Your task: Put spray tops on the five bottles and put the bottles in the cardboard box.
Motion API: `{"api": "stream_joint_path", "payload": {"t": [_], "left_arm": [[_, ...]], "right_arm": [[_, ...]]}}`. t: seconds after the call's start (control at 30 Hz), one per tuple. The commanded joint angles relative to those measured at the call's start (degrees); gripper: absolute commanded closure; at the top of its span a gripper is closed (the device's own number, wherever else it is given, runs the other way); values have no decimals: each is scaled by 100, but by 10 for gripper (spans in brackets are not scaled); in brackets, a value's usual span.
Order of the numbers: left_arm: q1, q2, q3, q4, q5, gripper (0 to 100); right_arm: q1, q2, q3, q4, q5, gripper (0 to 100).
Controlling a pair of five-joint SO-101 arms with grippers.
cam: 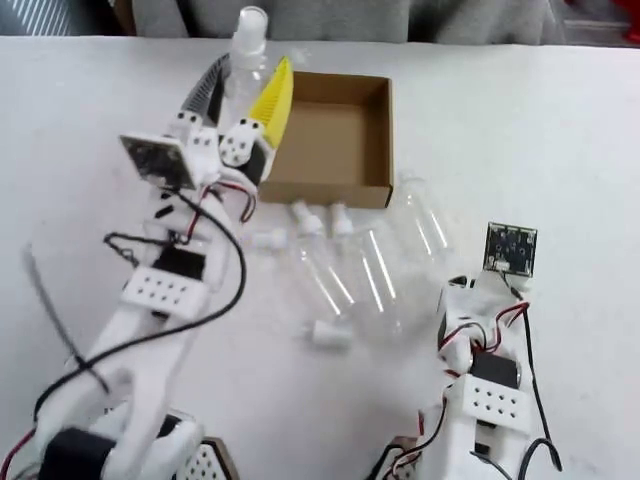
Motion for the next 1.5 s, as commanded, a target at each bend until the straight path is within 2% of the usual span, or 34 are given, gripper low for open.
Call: {"api": "stream_joint_path", "payload": {"t": [0.0,0.17,0.3,0.6,0.7,0.93,1.1,1.47], "left_arm": [[-163,1015,-695,-818,62,887],[-277,2501,-1380,-1837,70,887],[-312,3477,-1829,-2330,70,887],[-303,4971,-2497,-3789,70,888],[-312,5349,-2822,-4009,70,888],[-400,6404,-4044,-3956,70,888],[-374,6809,-4484,-3938,70,888],[-409,6993,-5389,-2532,70,888]], "right_arm": [[31,-92,-44,-92,53,971],[40,-92,-35,-92,53,971],[31,-84,-26,-92,53,971],[13,-84,-26,-92,53,971],[13,-84,-26,-92,53,971],[-295,-84,44,-92,53,971],[-286,-84,70,-207,53,971],[-251,-84,149,-207,114,971]]}}
